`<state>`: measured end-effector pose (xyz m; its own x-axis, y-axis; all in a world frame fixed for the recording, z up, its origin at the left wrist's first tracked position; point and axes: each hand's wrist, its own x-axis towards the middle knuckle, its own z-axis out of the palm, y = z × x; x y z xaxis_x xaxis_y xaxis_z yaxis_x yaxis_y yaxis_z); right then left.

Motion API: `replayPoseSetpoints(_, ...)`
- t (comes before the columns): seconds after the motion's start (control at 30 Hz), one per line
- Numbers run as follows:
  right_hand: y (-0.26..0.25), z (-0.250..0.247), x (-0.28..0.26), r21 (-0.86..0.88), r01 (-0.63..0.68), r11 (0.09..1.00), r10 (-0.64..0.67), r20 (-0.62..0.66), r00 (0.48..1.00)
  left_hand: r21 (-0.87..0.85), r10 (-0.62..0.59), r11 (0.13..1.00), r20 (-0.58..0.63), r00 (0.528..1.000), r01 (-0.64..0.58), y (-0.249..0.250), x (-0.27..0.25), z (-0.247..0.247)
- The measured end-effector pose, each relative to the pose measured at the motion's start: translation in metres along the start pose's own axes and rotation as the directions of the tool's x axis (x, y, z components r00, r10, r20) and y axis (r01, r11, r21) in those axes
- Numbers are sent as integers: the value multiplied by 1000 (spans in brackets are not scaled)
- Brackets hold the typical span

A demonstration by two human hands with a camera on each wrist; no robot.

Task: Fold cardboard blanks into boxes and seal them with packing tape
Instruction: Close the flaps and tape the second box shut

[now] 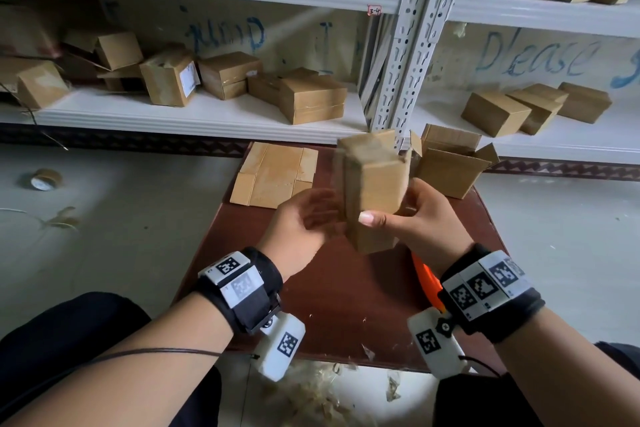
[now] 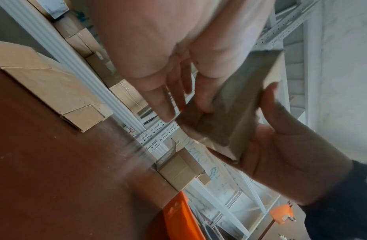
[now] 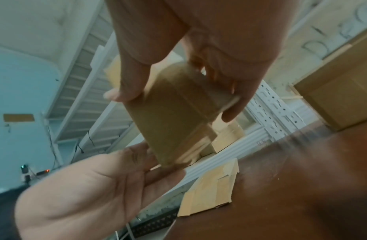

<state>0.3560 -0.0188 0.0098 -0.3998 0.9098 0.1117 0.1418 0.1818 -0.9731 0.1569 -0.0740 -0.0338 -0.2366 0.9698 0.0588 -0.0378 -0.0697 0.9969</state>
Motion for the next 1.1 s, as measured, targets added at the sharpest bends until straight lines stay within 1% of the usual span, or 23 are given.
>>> replayPoseSetpoints(0.07, 2, 0, -1, -127, 0, 992, -9, -74, 997, 58, 10, 998, 7, 1000, -10, -3, 0, 0)
replayPoseSetpoints(0.13, 4, 0, -1, -256, 46, 966, -62, -54, 997, 99, 16, 995, 29, 999, -19, -1, -2, 0)
replayPoseSetpoints(0.17, 5, 2, -1, -291, 74, 954, -84, -23, 996, 60, 8, 998, 33, 999, -10, 1, -2, 1)
replayPoseSetpoints(0.23, 8, 4, 0, -370, 151, 917, -144, 46, 989, -128, -49, 991, -2, 999, 49, 7, -2, 4)
replayPoseSetpoints(0.3, 15, 5, 2, -475, 262, 840, -241, 106, 965, -304, -137, 946, -56, 989, 114, 11, 0, 3)
replayPoseSetpoints(0.33, 19, 5, 3, -526, 312, 791, -285, 133, 949, -349, -165, 928, -69, 984, 131, 12, 1, 2)
replayPoseSetpoints(0.4, 25, 7, 5, -644, 390, 658, -373, 172, 912, -358, -174, 924, -86, 981, 132, 16, 1, 0)
replayPoseSetpoints(0.43, 26, 9, 5, -692, 409, 594, -407, 180, 896, -348, -168, 929, -92, 982, 126, 18, 0, 0)
replayPoseSetpoints(0.47, 26, 10, 4, -723, 414, 553, -426, 182, 886, -341, -163, 932, -101, 982, 119, 19, -1, 0)
replayPoseSetpoints(0.5, 26, 11, 2, -739, 412, 533, -438, 176, 881, -344, -160, 932, -114, 981, 112, 19, -2, 0)
replayPoseSetpoints(0.57, 24, 15, -2, -750, 396, 530, -449, 148, 881, -341, -137, 937, -164, 977, 74, 19, -2, -2)
replayPoseSetpoints(0.6, 24, 17, -3, -754, 384, 533, -448, 134, 884, -293, -89, 956, -200, 976, 27, 20, -3, -3)
replayPoseSetpoints(0.63, 24, 19, -3, -758, 370, 538, -441, 122, 889, -208, -19, 978, -225, 974, -29, 20, -4, -5)
replayPoseSetpoints(0.7, 27, 23, -3, -757, 343, 556, -413, 107, 905, -16, 130, 991, -201, 971, -136, 23, -10, -5)
replayPoseSetpoints(0.77, 29, 26, -3, -747, 314, 586, -364, 104, 926, 104, 224, 972, -119, 967, -212, 22, -15, -4)
replayPoseSetpoints(0.87, 31, 27, -2, -720, 269, 640, -298, 91, 950, 179, 253, 953, -29, 967, -244, 20, -14, -7)
replayPoseSetpoints(0.93, 31, 28, 0, -694, 241, 679, -262, 77, 962, 224, 266, 940, -14, 964, -256, 20, -10, -12)
replayPoseSetpoints(1.1, 25, 26, -2, -610, 237, 756, -254, 61, 965, 314, 345, 891, 5, 939, -329, 20, 1, -23)
